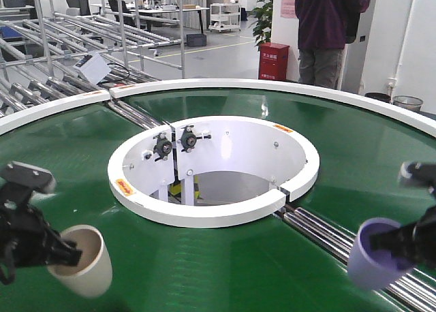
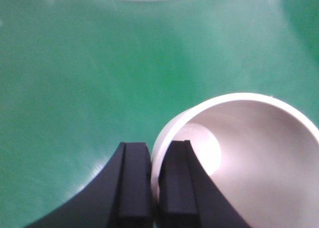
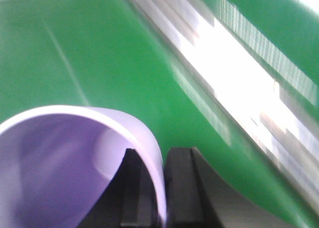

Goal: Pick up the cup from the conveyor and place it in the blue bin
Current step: 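Close both grippers on the cup rims, then lift both cups up off the green belt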

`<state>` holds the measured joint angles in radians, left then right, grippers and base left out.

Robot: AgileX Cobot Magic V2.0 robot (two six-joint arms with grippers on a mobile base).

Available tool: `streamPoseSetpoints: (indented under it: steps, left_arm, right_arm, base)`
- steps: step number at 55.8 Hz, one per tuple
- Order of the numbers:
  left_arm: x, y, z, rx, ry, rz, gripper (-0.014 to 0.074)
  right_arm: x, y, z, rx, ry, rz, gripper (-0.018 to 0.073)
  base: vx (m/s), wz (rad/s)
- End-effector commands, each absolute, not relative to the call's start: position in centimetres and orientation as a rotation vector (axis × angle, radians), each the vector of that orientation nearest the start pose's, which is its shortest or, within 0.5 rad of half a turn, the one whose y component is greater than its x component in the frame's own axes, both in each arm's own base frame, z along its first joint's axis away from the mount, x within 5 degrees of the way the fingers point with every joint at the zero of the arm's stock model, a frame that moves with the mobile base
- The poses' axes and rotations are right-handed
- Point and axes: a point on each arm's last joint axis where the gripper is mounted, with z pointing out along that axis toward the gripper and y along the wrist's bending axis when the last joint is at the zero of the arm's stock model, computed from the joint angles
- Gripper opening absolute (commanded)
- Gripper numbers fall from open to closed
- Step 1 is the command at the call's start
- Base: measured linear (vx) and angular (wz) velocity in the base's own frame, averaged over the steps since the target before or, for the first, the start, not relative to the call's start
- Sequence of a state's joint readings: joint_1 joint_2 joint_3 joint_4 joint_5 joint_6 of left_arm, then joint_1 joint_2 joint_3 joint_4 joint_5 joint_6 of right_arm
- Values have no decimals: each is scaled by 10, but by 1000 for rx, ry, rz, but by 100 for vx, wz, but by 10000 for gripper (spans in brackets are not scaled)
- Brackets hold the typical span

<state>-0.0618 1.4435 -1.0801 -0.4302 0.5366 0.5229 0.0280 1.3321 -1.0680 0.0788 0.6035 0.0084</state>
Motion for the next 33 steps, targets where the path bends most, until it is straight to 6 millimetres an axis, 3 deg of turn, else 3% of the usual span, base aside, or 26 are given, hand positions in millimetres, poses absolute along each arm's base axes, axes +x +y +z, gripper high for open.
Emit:
streamPoseSetpoints:
  steps: [1, 11, 19, 29, 33]
  left_arm:
    - [297, -36, 349, 277, 2086, -194, -8]
    - [269, -36, 390, 186, 1907, -254, -8]
    - [241, -34, 417, 207, 1796, -231, -8]
    - [210, -32, 439, 248, 1697, -197, -8]
    - [200, -33, 443, 281, 1682, -186, -8]
  right_arm:
    - [271, 12, 369, -3, 2080, 96, -9]
    - [244, 11, 401, -13, 1932, 94, -9]
    - [228, 14, 415, -22, 1866, 131, -9]
    - [212, 42, 429, -196, 1769, 178, -9]
    - [208, 43, 431, -180, 1760, 184, -9]
  base:
    - [0, 0]
    - [0, 0]
    - [0, 0]
    - [0, 0]
    - [0, 0]
